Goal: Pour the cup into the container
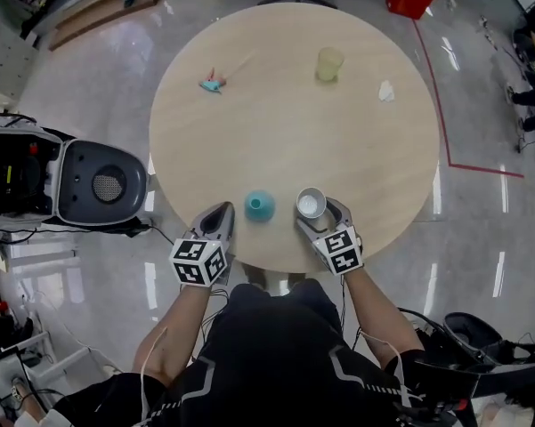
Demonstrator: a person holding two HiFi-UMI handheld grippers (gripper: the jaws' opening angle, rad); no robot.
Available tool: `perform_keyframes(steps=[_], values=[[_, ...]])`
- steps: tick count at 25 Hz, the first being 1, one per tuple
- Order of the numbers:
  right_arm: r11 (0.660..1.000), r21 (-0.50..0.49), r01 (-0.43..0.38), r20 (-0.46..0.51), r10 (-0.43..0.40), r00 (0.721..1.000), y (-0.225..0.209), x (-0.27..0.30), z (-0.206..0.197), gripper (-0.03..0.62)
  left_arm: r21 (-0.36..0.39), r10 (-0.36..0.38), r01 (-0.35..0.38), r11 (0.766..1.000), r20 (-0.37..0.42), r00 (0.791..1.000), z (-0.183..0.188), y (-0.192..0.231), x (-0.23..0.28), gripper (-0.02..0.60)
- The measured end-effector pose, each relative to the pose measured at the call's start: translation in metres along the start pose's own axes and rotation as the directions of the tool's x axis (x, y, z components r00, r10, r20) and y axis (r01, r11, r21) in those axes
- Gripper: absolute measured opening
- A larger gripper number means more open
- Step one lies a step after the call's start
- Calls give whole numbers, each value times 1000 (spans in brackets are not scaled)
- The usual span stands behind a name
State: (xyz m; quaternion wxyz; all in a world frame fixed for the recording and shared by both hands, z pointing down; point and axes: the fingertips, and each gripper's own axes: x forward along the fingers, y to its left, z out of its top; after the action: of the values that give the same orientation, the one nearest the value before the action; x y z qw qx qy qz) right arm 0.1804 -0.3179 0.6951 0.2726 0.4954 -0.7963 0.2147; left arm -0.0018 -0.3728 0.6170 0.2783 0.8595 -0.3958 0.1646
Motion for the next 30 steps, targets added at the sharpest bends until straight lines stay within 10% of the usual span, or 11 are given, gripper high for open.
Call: perform_keyframes(steps=[15,22,30], values=[[998,34,55,256,-62,965,58,-97,102,315,78,-89,76,994,175,981,56,-21,-72,0],[999,36,2,406,-17,914,15,-120,163,19,41,-134,128,991,264,955,93,-60,-41,0],[999,23,-47,431,33,902,23,-138,173,6,51,-226,220,974,286,931,89,-92,-62,0]])
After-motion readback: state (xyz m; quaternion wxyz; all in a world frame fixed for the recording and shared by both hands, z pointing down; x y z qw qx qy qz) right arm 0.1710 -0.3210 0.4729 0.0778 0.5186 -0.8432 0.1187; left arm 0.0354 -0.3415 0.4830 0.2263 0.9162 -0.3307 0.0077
